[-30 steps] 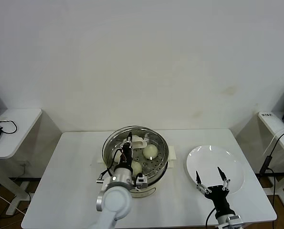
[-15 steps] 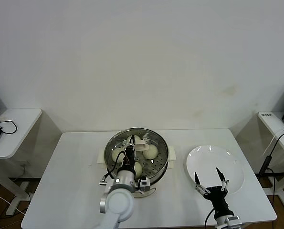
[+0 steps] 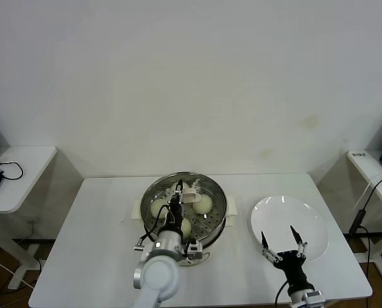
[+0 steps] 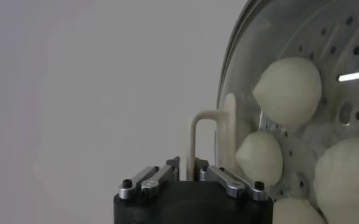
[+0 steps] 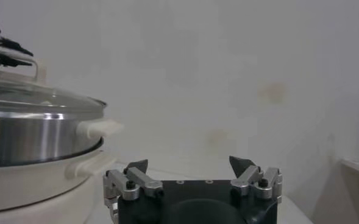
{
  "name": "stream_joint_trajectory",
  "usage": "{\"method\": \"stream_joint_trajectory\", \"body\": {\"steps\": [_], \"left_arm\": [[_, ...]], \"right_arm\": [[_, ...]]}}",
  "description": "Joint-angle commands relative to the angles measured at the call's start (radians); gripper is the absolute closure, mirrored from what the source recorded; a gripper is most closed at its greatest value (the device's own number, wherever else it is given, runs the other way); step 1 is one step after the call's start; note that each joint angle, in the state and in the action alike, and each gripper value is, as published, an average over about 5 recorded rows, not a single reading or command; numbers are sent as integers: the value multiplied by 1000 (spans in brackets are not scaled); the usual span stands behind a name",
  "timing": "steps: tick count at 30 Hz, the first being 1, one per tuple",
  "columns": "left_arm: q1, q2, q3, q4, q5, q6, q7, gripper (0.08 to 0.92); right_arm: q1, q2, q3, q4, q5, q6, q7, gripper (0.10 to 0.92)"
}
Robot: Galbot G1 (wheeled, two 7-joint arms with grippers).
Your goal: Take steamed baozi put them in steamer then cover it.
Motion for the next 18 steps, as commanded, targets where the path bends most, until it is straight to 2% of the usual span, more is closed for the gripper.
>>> {"method": "stream_joint_trajectory", "body": {"steps": [1,9,14,18], "left_arm": [[71,52,9,-141,-42,-17,-7,557],[213,142,-15,-316,-187,-90,-44,332],[351,183,-82,-389,-401,-213,-155,204],[430,195,-184,-411,-788,-323,-246,179]], "right_arm": [[-2,2,-2,1,-2,-2,0,202],[-10,4,-5,3,-6,-2,0,203],[-19,-11,-3,6,3,-3,-2,203],[-26,-33,-9,5,34,-9,-6,203]]}}
